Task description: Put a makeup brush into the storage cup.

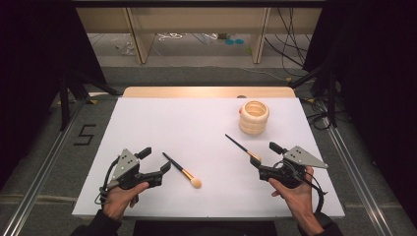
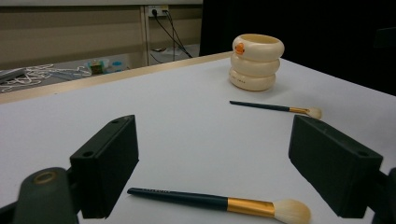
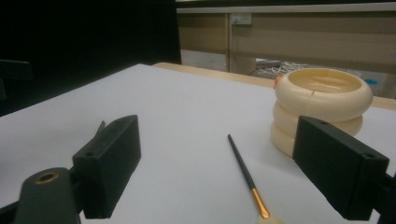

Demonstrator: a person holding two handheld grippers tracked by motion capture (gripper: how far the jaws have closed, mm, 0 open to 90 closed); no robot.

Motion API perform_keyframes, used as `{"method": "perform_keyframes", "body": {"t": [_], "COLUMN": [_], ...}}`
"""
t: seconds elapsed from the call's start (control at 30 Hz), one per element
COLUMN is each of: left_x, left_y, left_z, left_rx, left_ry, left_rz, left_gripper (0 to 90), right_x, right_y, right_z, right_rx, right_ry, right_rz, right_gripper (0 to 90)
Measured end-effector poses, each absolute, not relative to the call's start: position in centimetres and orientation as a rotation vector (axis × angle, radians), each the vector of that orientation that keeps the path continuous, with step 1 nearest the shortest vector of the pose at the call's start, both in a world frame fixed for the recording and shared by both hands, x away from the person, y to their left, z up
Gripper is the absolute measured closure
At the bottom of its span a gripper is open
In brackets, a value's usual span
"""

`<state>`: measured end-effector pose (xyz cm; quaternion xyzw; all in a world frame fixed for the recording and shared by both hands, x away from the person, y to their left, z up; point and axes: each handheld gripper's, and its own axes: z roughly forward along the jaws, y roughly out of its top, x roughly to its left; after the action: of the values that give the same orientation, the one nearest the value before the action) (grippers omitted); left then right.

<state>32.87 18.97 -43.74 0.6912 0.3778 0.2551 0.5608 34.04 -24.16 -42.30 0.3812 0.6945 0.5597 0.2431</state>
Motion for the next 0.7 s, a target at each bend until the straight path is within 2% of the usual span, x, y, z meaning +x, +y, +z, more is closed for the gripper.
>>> {"method": "perform_keyframes", "body": {"t": [0.7], "left_x": [32.8], "left_y": [19.0], "left_z": [-43.7], "left_rx": [1.628], "left_ry": [0.9], "left_rz": [0.598], "left_gripper": [15.7], "right_x": [35.4], "right_y": [-24.3], "right_z": [-42.3], "right_rx": [0.969], "right_ry": [1.981], "right_rz": [1.441], "right_gripper": [17.0]}}
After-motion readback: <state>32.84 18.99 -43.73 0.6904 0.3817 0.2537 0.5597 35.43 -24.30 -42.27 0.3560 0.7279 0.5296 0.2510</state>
